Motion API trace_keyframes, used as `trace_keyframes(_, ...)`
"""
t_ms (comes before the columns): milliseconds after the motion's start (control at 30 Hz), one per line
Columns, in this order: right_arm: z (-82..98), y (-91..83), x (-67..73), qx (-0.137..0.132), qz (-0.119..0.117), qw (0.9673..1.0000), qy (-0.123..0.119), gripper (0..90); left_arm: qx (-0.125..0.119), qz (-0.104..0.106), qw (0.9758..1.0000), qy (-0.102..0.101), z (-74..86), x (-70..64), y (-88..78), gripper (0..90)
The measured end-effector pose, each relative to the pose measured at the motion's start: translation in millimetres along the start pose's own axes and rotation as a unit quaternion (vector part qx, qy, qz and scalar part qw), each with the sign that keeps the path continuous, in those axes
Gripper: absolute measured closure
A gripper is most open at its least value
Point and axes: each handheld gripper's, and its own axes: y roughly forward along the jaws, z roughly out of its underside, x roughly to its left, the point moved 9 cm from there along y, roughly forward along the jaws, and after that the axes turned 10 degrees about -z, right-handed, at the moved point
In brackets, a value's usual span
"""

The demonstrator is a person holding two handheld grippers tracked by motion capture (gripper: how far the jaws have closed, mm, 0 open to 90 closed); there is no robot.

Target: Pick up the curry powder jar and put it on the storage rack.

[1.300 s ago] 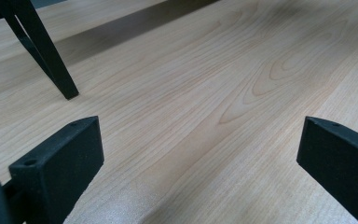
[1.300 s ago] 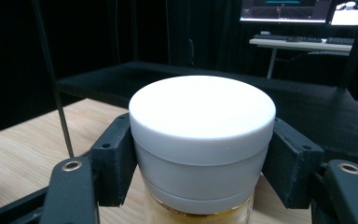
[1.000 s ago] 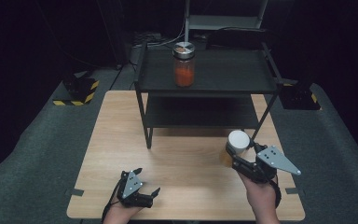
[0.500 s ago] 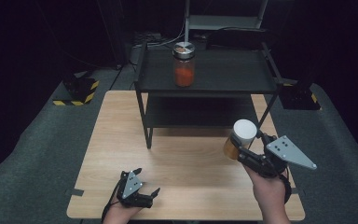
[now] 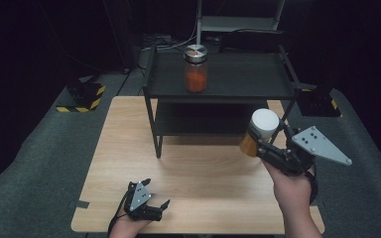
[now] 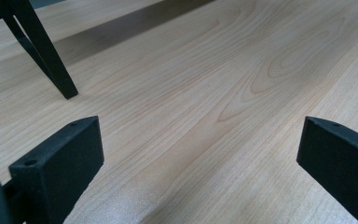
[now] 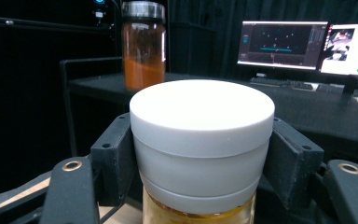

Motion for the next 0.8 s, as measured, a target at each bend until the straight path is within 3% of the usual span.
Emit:
trace_keyframes(367, -29.8, 11.0, -9.0, -0.017, 0.011, 0.9998, 0.007, 33.6, 0.005, 0.003, 1.0, -0.005, 0.5, 2.7, -0.8, 0.7)
trace_keyframes(800, -57.6, 30.6, -17.8, -0.022, 0.027, 0.9994, -0.002, 33.6, 0.004, 0.003, 1.0, -0.001, 0.4, 1.8, -1.0, 0.6)
